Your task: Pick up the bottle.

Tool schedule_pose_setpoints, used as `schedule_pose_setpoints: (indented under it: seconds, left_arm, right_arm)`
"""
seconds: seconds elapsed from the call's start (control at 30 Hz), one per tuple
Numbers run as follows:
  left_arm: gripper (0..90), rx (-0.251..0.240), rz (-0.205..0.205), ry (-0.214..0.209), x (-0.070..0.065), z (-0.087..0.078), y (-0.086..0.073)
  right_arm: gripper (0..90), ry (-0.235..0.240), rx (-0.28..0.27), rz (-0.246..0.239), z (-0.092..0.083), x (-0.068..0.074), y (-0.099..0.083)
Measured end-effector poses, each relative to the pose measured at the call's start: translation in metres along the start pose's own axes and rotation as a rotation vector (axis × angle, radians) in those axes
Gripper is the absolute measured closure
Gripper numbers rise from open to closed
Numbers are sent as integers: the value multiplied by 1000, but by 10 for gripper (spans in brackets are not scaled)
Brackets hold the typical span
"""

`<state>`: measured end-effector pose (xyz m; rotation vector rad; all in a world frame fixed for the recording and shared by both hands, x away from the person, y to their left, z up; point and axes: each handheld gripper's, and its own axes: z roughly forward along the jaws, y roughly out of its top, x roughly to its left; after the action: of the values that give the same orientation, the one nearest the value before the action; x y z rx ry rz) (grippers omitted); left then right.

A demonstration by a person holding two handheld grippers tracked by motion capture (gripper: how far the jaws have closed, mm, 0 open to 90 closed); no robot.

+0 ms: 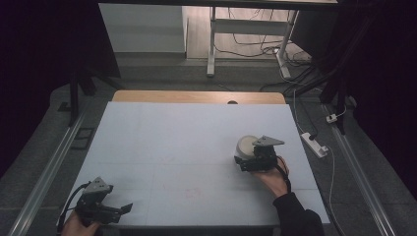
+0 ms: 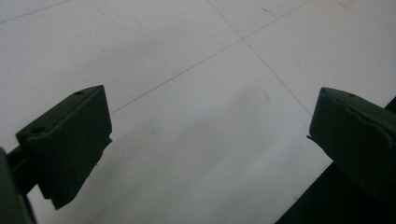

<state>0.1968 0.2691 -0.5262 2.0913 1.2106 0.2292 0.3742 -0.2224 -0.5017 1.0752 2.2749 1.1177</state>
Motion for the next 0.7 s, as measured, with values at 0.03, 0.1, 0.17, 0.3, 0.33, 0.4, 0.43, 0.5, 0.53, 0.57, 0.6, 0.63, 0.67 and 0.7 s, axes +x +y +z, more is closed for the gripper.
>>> schedule_pose_setpoints:
  seconds: [0.03,0.1,0.17,0.3,0.33,0.4,0.43,0.5,0.53,0.57,0.6,0.63,0.67,0.7]
  left_arm:
    - [4,0,0,0,0,0,0]
    - [4,0,0,1,0,0,0]
    - [5,1,1,0,0,0,0]
    - [5,2,2,-1,0,0,0]
    - [5,2,2,-1,0,0,0]
    - [5,3,2,-1,0,0,0]
    - [5,3,3,-1,0,0,0]
    - [6,4,3,-2,0,0,0]
    - [6,5,4,-1,0,0,0]
    - [5,5,4,-1,0,0,0]
    - [6,5,4,-1,0,0,0]
    - [6,5,4,-1,0,0,0]
    - [6,6,5,-2,0,1,0]
    - [6,7,5,-2,0,1,0]
  right_arm:
    - [55,-1,0,0,0,0,0]
    - [55,-4,1,-1,0,0,0]
    - [56,-4,0,2,-1,1,0]
    - [56,-1,-18,5,-4,2,3]
    - [56,2,-22,9,-5,2,4]
    - [56,4,-29,5,-7,3,5]
    - [56,5,-32,1,-7,4,5]
    - [56,11,-33,2,-8,5,6]
    - [57,15,-33,1,-8,6,6]
    - [56,17,-31,0,-8,7,7]
    - [57,21,-32,-3,-8,8,7]
    - [56,24,-31,-4,-8,9,8]
    - [56,31,-32,-6,-8,11,8]
    - [57,34,-34,-8,-9,13,9]
